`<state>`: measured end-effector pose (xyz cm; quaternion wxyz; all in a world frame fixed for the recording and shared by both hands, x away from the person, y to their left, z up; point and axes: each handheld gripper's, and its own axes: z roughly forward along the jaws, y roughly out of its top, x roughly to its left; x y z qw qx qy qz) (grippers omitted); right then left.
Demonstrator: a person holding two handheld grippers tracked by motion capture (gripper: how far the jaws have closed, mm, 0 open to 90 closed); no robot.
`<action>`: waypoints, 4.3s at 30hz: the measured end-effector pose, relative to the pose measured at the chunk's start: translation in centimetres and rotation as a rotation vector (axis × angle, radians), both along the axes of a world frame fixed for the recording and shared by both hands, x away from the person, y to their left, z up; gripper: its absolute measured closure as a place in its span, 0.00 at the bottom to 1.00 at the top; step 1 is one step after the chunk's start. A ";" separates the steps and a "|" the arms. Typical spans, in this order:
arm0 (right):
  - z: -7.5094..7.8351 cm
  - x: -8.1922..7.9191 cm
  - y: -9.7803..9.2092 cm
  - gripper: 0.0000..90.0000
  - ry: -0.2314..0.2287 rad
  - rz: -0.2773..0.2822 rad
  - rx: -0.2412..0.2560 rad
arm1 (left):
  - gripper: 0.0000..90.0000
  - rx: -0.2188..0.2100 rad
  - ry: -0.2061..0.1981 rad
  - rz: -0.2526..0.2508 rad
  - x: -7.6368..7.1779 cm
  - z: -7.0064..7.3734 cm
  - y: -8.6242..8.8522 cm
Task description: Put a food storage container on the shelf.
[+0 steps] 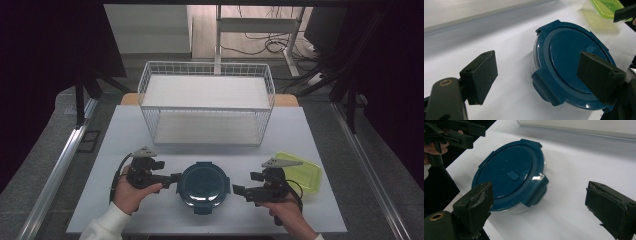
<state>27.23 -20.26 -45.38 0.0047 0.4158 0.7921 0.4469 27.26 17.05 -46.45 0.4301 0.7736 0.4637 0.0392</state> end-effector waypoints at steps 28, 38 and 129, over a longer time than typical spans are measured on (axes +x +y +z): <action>-2.7 2.6 3.8 0.09 0.167 -0.030 0.004 | 0.21 -0.184 0.214 -0.001 0.4 -3.2 -1.1; -3.5 2.9 4.4 0.08 0.210 -0.032 0.024 | 0.21 -0.236 0.269 0.007 0.5 -4.4 -1.0; -3.8 1.9 4.5 0.33 0.303 -0.114 0.144 | 0.46 -0.302 0.271 0.032 -0.5 -3.1 -2.3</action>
